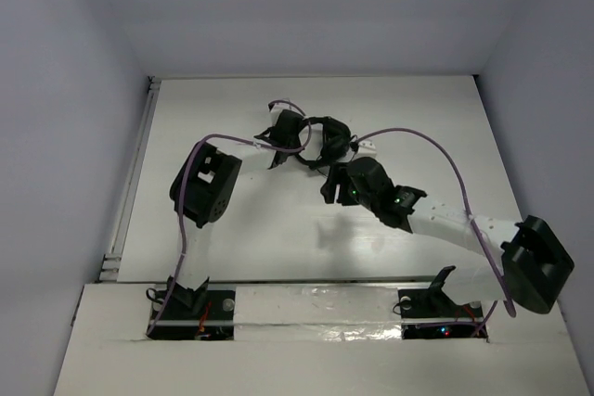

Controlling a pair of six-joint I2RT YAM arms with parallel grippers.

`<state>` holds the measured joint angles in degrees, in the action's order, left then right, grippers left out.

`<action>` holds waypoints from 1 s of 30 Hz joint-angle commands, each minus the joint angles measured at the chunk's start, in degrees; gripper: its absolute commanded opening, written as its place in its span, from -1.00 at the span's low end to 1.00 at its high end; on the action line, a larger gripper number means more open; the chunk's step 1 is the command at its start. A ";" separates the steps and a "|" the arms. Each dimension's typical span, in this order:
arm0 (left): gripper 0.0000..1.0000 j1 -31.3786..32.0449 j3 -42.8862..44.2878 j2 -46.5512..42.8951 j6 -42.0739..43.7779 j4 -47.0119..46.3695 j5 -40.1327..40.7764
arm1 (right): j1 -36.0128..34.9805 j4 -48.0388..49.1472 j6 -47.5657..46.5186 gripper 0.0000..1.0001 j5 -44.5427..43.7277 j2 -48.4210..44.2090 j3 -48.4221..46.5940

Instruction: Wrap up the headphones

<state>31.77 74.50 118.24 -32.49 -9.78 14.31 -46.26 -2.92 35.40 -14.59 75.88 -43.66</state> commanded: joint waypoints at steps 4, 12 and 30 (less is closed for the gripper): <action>-1.00 -0.30 5.74 2.09 1.90 1.08 2.83 | -0.59 -7.10 -0.24 0.31 -1.84 -8.89 -1.61; -0.50 -0.30 5.22 -0.89 4.01 2.14 4.41 | -0.59 -9.21 -2.43 -0.79 -7.11 -24.36 -3.01; 0.98 0.93 -11.47 -43.59 4.19 -2.00 3.54 | -0.59 -13.08 -9.99 0.99 -22.14 -37.19 -14.43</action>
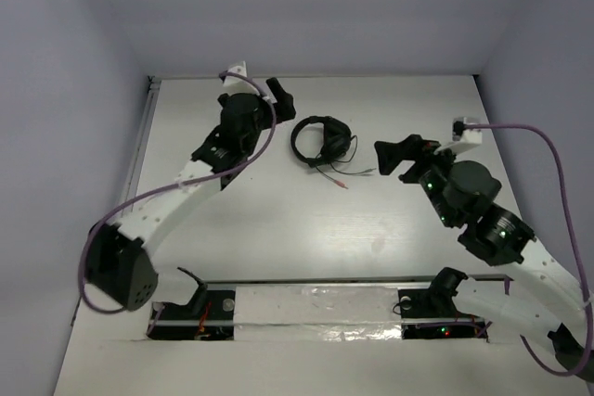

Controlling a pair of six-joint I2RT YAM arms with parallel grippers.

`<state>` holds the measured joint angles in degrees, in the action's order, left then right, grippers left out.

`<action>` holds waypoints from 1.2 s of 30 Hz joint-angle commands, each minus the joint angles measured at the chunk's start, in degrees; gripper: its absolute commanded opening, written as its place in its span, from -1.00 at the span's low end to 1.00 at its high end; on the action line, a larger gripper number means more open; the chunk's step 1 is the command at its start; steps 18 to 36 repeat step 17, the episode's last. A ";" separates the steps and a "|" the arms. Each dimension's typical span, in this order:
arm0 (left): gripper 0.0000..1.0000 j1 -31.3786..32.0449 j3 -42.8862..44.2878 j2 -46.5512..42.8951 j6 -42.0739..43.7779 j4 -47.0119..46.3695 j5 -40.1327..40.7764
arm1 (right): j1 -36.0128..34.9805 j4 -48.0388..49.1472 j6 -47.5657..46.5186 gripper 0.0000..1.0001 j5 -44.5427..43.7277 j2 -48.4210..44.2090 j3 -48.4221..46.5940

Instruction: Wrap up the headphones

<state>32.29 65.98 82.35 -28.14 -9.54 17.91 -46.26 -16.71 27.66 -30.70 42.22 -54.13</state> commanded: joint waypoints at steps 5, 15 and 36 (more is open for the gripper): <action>0.98 0.93 -4.89 -23.09 1.16 4.87 0.10 | -0.59 0.89 -5.33 0.99 -10.52 -10.57 -4.67; 0.98 0.40 -9.02 -36.99 4.14 12.71 0.63 | -0.59 0.36 -4.11 0.99 -9.29 -13.13 -3.17; 0.98 0.40 -8.85 -36.65 4.06 13.76 0.72 | -0.59 -0.60 -3.84 0.99 -8.50 -12.25 -4.05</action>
